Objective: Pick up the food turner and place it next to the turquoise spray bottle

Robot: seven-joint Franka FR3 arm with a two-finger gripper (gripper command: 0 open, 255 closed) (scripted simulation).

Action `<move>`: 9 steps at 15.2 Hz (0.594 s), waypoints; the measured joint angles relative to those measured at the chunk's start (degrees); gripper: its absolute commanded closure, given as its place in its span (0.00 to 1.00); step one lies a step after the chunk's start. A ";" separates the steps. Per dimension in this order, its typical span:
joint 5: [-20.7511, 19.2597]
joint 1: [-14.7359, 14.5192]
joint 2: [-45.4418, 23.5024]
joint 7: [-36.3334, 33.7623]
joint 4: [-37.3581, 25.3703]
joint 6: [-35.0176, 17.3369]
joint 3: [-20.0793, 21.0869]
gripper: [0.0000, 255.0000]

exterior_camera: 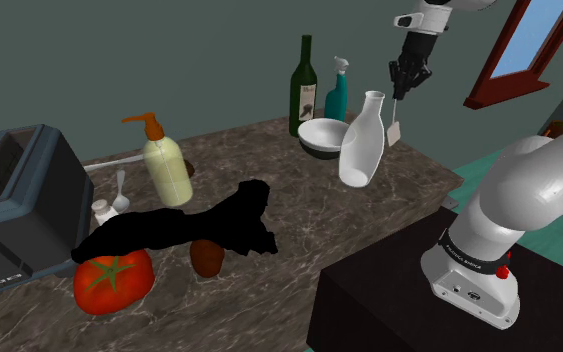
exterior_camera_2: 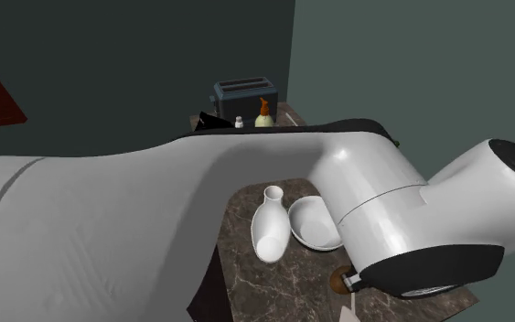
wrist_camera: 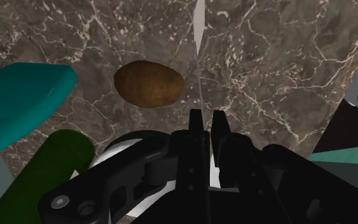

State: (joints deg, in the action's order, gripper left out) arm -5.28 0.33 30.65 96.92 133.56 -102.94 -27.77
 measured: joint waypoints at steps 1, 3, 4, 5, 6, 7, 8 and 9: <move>-0.04 0.04 -0.21 0.23 0.54 -0.78 -0.24 1.00; -0.23 0.17 -0.50 0.46 2.22 -2.48 -0.60 1.00; -0.25 0.19 -0.54 0.49 2.85 -3.20 -0.66 1.00; -0.26 0.20 -0.75 0.65 3.33 -3.94 -0.84 1.00; -0.21 0.15 -1.07 0.73 3.82 -4.76 -0.97 1.00; -0.13 0.06 -1.31 0.67 4.41 -5.59 -0.99 1.00; -0.25 0.17 -1.37 0.89 5.03 -6.26 -1.19 1.00; -0.26 0.19 -1.66 1.12 5.51 -7.02 -1.44 1.00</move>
State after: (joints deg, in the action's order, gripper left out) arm -5.54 0.52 28.99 98.04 139.07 -109.96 -29.21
